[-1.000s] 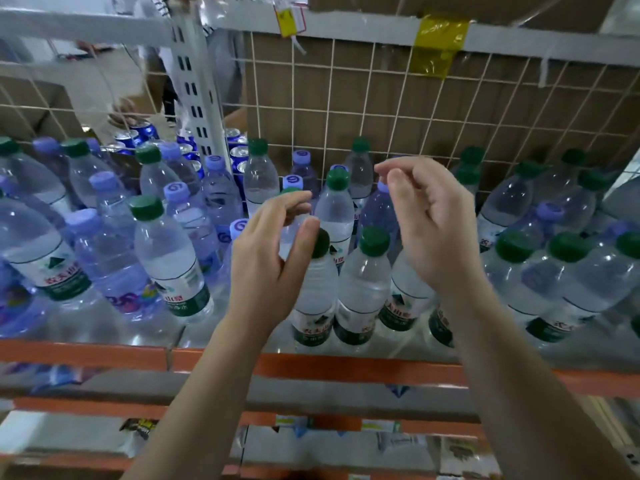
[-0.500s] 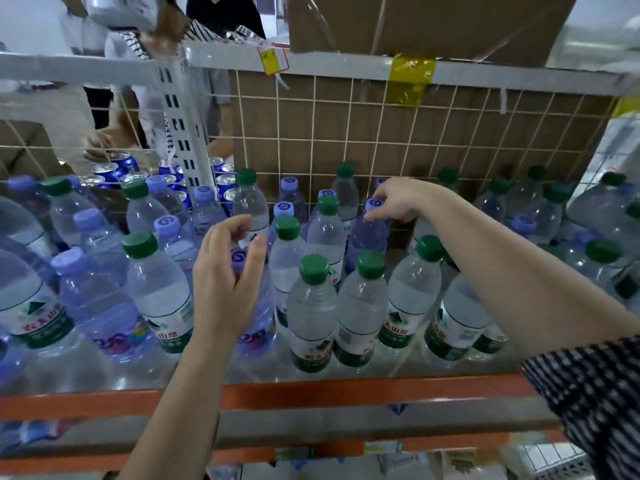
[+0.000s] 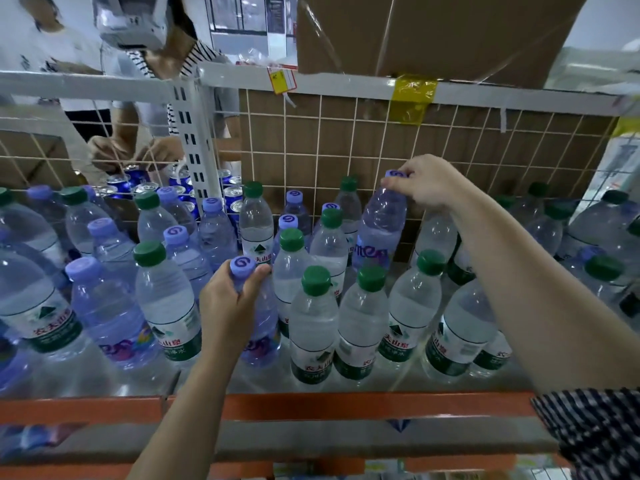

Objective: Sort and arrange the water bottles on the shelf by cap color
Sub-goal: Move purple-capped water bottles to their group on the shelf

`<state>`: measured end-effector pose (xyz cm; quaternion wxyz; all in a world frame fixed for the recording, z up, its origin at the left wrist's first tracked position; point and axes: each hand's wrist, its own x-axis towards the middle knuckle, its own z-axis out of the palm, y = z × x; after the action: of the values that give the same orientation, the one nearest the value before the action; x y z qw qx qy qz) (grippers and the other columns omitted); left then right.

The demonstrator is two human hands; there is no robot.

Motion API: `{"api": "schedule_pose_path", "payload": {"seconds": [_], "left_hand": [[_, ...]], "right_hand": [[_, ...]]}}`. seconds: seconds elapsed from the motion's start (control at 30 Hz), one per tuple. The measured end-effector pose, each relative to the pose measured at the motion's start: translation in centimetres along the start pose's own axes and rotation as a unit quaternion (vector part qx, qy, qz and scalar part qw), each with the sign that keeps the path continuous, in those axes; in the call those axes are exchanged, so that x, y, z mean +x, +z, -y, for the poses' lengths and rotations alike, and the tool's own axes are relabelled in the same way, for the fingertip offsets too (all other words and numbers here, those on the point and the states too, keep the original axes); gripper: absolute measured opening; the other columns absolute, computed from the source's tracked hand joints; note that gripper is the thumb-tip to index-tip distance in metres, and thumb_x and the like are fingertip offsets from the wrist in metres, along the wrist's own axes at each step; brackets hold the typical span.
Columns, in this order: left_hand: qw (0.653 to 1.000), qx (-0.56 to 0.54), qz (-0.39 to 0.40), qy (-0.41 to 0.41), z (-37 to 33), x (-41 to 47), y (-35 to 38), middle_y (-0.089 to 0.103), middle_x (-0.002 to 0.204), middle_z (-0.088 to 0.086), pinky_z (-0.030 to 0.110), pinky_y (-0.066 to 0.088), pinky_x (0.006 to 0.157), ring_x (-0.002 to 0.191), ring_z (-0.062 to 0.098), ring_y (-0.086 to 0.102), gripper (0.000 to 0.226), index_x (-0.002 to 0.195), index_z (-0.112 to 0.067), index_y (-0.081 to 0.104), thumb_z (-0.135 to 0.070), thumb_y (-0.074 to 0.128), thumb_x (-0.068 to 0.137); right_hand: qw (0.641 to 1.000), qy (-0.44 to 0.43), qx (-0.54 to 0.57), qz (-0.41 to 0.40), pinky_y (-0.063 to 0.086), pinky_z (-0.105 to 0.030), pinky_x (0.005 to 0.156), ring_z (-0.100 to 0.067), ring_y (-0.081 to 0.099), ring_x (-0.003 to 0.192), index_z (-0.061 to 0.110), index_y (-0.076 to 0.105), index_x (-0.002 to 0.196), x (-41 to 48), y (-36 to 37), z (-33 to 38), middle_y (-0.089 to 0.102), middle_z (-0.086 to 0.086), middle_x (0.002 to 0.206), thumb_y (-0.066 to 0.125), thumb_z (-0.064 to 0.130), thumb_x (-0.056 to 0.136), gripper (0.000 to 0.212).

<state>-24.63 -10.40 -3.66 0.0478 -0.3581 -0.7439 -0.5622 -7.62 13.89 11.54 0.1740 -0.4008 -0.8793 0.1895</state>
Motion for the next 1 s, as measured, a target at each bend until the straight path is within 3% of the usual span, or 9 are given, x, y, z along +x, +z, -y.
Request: {"api": "schedule_pose_path", "payload": {"seconds": [0.1,0.2,0.33,0.43,0.5,0.57,0.63,0.83,1.0], "left_hand": [[0.999,-0.001,-0.013,0.037,-1.2,1.3,-0.7,0.055,0.068,-0.016,0.016,0.034,0.056,0.064,-0.002,0.05,0.024,0.078,-0.026,0.053,-0.044,0.061,0.09],[0.997,-0.049,-0.029,0.058,-3.9,3.3,-1.6,0.056,0.068,-0.008,0.015,0.038,0.059,0.062,-0.002,0.05,0.036,0.075,-0.023,0.053,-0.058,0.054,0.085],[0.988,-0.108,-0.063,0.096,-8.4,5.7,-3.2,0.059,0.068,-0.01,0.038,0.045,0.066,0.065,0.012,0.051,0.05,0.079,-0.013,0.061,-0.061,0.05,0.082],[0.981,-0.123,-0.085,0.122,-11.1,6.6,-4.6,0.066,0.073,0.004,0.049,0.052,0.073,0.071,0.024,0.06,0.049,0.078,-0.013,0.062,-0.061,0.054,0.084],[0.977,-0.152,-0.083,0.122,-12.4,6.7,-5.6,0.067,0.076,0.011,0.058,0.053,0.076,0.076,0.037,0.064,0.059,0.08,-0.008,0.064,-0.066,0.057,0.083],[0.973,-0.177,-0.077,0.128,-13.5,6.1,-6.9,0.066,0.074,-0.003,0.06,0.054,0.076,0.078,0.038,0.065,0.055,0.08,-0.014,0.066,-0.068,0.059,0.081],[0.972,-0.183,-0.079,0.123,-14.1,4.9,-8.2,0.066,0.073,-0.003,0.061,0.055,0.076,0.076,0.036,0.065,0.055,0.082,-0.012,0.067,-0.066,0.061,0.082],[0.977,-0.159,-0.117,0.077,-11.9,0.0,-13.6,0.069,0.066,0.0,0.046,0.056,0.071,0.064,0.018,0.066,0.04,0.072,-0.017,0.067,-0.054,0.061,0.085],[0.981,-0.115,-0.156,0.022,-6.6,-3.8,-21.1,0.069,0.064,-0.004,0.045,0.056,0.073,0.066,0.016,0.065,0.033,0.068,-0.025,0.067,-0.05,0.058,0.088]], "right_hand": [[0.983,-0.057,0.131,-0.115,0.038,-0.025,0.055,-0.009,0.053,0.064,0.018,0.061,0.086,-0.9,-0.5,0.5,0.057,0.005,0.072,0.057,0.041,0.095,0.025],[0.93,-0.1,0.31,-0.17,0.048,-0.031,0.072,-0.01,0.058,0.078,0.017,0.057,0.102,-1.9,-1.2,2.0,0.06,0.007,0.085,0.052,0.037,0.1,0.02],[0.869,-0.177,0.398,-0.235,0.047,-0.016,0.063,0.004,0.057,0.064,0.024,0.053,0.094,-3.8,-4.1,4.7,0.066,0.022,0.07,0.046,0.032,0.103,0.013],[0.849,-0.223,0.409,-0.251,0.055,-0.028,0.069,-0.007,0.066,0.072,0.022,0.052,0.093,-6.0,-6.2,6.8,0.069,0.012,0.073,0.043,0.033,0.103,0.017],[0.843,-0.248,0.409,-0.246,0.056,-0.031,0.069,-0.011,0.067,0.071,0.021,0.054,0.091,-7.5,-7.0,8.2,0.068,0.008,0.072,0.042,0.033,0.103,0.021],[0.839,-0.262,0.425,-0.214,0.056,-0.037,0.07,-0.018,0.068,0.071,0.019,0.055,0.088,-9.0,-6.9,9.6,0.069,-0.004,0.075,0.043,0.037,0.1,0.025],[0.832,-0.266,0.456,-0.17,0.056,-0.047,0.072,-0.029,0.067,0.072,0.017,0.055,0.086,-10.4,-6.0,10.9,0.067,-0.022,0.081,0.044,0.04,0.097,0.028],[0.823,-0.288,0.485,-0.072,0.056,-0.057,0.068,-0.037,0.067,0.07,0.011,0.057,0.085,-13.5,0.9,15.2,0.066,-0.018,0.075,0.048,0.044,0.094,0.036],[0.81,-0.309,0.498,-0.012,0.052,-0.025,0.063,-0.01,0.069,0.067,0.019,0.058,0.086,-16.0,9.0,21.1,0.068,0.009,0.068,0.049,0.043,0.093,0.027]]}}
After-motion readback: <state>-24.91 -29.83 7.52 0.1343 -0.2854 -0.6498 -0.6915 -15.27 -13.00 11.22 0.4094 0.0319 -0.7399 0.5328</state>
